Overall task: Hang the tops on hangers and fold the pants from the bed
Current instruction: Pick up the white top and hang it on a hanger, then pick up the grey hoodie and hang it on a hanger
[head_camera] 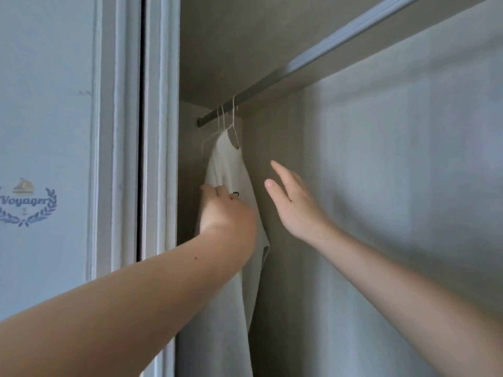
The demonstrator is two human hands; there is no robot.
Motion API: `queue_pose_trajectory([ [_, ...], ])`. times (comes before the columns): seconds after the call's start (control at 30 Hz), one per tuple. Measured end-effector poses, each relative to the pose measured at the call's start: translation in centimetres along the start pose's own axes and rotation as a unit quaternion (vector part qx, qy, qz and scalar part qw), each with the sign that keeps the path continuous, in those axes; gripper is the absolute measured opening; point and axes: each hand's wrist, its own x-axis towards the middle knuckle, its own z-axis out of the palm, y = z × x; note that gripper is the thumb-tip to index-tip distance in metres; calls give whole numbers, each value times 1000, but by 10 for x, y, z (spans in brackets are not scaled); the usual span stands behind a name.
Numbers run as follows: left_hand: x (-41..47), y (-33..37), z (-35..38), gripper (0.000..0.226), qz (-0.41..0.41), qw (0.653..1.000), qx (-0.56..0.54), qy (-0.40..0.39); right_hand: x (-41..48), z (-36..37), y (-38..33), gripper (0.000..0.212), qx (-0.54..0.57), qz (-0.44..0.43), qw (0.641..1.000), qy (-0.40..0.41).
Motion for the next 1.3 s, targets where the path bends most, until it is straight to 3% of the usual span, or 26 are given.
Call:
queue_pose_trajectory([
  [0.1, -49, 1, 16, 69, 51, 995, 49, 76, -55, -13, -14, 62, -47, -17, 999, -6],
  [0.2, -106, -7, 44, 77, 94, 986, 38, 136, -107, -15, -37, 66, -103, -62, 992, -31],
  [0.4, -236, -54, 97, 74, 54, 973, -131, 180, -197, 13, -100, 67, -152, -136, 971, -121],
  [0.53, -341, -82, 145, 76, -21, 971, -212, 112, -254, 55, -159, 69, -126, -150, 965, -176],
  [0.8, -585, -161, 197, 79, -226, 942, -237, -76, -407, 156, -308, 71, 1, -163, 933, -322],
  [1.0, -781, -209, 194, 81, -361, 881, -232, -197, -555, 209, -430, 70, 122, -184, 857, -466],
  [1.3, -1030, -215, 149, 81, -571, 727, -181, -335, -731, 247, -584, 70, 177, -331, 680, -630],
])
